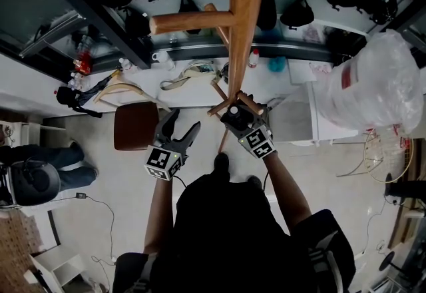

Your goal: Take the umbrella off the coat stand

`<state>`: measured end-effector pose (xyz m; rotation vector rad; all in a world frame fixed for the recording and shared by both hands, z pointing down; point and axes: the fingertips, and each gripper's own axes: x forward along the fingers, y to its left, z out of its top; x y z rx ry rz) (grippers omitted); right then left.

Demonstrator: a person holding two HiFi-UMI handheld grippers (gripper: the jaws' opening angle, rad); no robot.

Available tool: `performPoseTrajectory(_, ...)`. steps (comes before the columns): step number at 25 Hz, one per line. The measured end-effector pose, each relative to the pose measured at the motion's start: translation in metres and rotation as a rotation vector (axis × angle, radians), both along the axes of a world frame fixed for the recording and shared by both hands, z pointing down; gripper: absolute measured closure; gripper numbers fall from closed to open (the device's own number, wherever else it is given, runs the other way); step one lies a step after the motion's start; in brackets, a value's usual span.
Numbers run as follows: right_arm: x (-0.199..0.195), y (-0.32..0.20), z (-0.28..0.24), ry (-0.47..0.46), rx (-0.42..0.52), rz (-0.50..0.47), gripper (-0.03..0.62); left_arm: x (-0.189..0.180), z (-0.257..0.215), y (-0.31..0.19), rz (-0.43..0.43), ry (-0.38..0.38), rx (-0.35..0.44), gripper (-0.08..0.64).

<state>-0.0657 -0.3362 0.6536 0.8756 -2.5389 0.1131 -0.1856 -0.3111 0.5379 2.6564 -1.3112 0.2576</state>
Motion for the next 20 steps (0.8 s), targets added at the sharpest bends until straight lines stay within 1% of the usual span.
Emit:
performPoseTrajectory(2,0.001,0.000,-0.001,-0.012,-0.006,0.009,0.338,0.000,0.000,0.000,0.002,-0.001,0.000,0.261)
performPoseTrajectory(7,0.002,-0.002,-0.004,0.001,-0.001,0.003,0.362,0.000,0.002,0.000,0.007,-0.004,-0.004,0.262)
performPoseTrajectory(20,0.003,-0.001,-0.024,0.002,0.025,-0.013,0.371,0.015,-0.011,-0.007,0.030,0.009,0.028,0.262)
